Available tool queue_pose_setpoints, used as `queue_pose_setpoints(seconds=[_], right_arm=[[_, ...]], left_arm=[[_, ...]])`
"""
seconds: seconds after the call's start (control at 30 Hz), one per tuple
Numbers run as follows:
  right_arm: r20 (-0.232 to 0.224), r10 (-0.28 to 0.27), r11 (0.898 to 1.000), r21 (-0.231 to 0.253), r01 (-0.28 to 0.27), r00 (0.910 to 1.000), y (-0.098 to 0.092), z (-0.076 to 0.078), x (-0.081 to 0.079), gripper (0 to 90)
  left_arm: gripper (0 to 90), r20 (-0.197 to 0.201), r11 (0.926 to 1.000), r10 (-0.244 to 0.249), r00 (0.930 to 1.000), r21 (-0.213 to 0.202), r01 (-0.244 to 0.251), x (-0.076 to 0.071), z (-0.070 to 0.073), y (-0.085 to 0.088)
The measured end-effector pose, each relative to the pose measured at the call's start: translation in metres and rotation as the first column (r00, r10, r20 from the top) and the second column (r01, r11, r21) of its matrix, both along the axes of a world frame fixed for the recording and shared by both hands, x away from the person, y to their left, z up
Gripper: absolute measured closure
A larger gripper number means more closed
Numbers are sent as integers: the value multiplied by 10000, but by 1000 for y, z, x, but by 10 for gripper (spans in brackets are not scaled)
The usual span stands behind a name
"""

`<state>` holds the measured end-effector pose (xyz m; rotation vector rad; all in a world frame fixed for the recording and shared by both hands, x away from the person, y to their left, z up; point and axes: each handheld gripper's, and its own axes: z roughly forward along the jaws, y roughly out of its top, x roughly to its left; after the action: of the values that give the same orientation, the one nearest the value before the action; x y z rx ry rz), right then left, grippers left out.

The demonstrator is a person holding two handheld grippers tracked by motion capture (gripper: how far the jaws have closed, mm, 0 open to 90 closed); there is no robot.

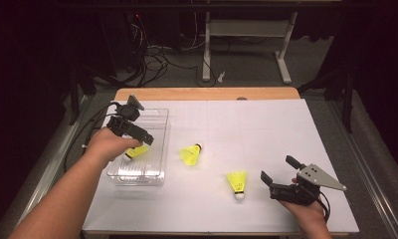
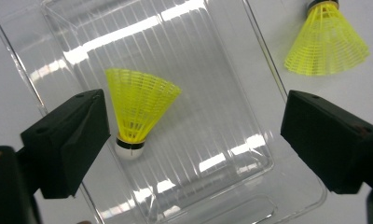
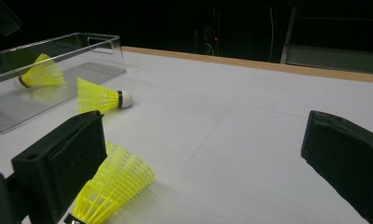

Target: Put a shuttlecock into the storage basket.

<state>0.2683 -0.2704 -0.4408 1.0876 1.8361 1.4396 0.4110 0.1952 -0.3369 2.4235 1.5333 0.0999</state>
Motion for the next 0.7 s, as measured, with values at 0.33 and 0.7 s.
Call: queue_pose_setpoints(seconds=[0.33, 0.7], right_arm=[[-24, -2, 10000, 58, 2, 10000, 1, -1, 1, 6], [-39, -15, 10000, 21, 16, 10000, 2, -1, 3, 6]], left_arm=[[8, -294, 9992, -364, 9989, 141, 368, -10, 1, -18], [8, -359, 9965, -828, 9959, 55, 830, -21, 2, -34]])
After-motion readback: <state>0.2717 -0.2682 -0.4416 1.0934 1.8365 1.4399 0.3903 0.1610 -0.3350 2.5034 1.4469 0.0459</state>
